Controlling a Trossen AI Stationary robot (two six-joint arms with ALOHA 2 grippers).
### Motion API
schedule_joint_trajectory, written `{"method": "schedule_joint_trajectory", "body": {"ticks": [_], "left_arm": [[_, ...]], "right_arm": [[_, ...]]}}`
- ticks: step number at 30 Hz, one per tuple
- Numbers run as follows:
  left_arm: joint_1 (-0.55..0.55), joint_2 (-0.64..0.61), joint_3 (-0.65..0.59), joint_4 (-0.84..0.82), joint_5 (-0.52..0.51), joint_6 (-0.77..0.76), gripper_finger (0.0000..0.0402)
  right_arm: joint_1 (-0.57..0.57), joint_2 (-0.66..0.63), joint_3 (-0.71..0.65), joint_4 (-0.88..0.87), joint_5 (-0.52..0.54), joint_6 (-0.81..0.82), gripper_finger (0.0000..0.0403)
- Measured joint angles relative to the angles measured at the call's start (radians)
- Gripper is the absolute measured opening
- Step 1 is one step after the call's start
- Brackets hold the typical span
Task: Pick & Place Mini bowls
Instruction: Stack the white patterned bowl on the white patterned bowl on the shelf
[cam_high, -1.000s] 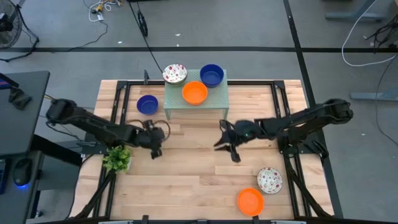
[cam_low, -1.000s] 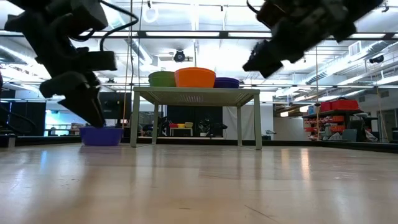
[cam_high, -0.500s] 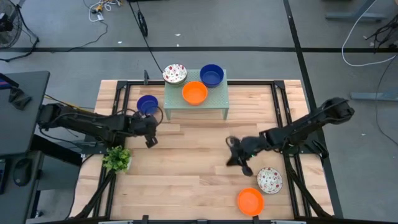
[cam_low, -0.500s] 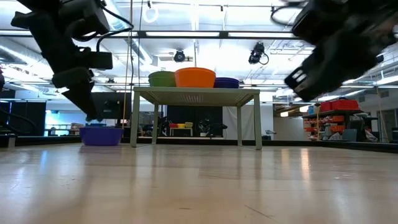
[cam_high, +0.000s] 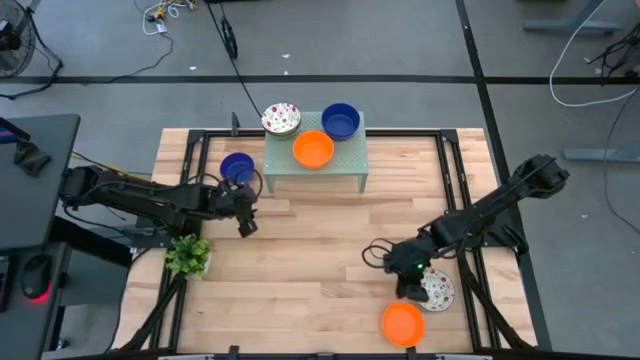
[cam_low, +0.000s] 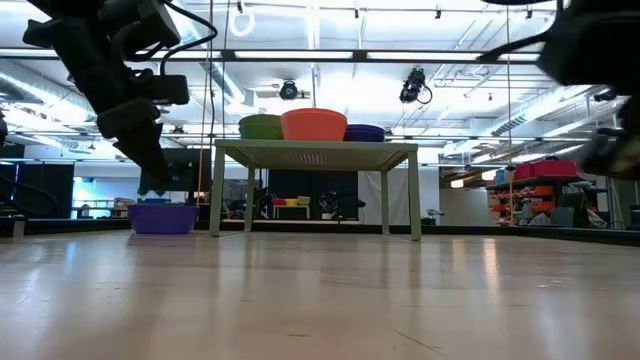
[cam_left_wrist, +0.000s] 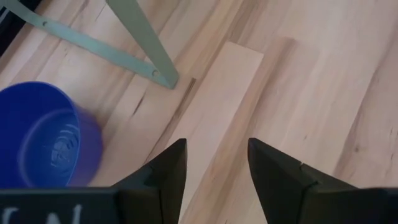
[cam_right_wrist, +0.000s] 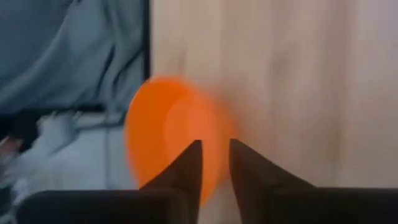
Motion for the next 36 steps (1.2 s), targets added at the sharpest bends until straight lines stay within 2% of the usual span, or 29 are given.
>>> {"method": "schedule_joint_trajectory", "body": {"ticks": [3,7,12,17,22,26,29,32,36], "left_arm": [[0.0,0.0,0.0,0.01,0.0,0.001,0.0174],[0.0,0.0,0.0,0.01,0.0,0.0,0.0174],[0.0,0.0,0.0,0.03,0.0,-0.008,0.0174],[0.0,0.0,0.0,0.05,0.0,-0.008,0.0174],[0.0,0.0,0.0,0.054,0.0,-0.007,0.0174],[0.0,0.0,0.0,0.054,0.0,-0.007,0.0174],[0.0,0.0,0.0,0.054,0.0,-0.006,0.0174],[0.0,0.0,0.0,0.059,-0.004,-0.005,0.0174],[0.0,0.0,0.0,0.071,-0.004,-0.003,0.0174]], "right_arm": [[0.005,0.0,0.028,-0.063,-0.108,-0.016,0.012],[0.004,0.0,0.132,-0.295,-0.124,-0.126,0.0128],[0.004,0.0,0.253,-0.631,-0.018,-0.234,0.011],[0.037,0.0,0.258,-0.873,0.111,-0.251,0.009],[0.097,0.0,0.197,-0.905,0.152,-0.172,0.0083],[0.154,0.0,0.185,-0.862,0.088,-0.088,0.0093],[0.207,0.0,0.198,-0.83,0.083,-0.03,0.0106],[0.265,0.0,0.2,-0.785,0.155,0.015,0.012],[0.313,0.0,0.2,-0.788,0.323,0.055,0.0143]]}}
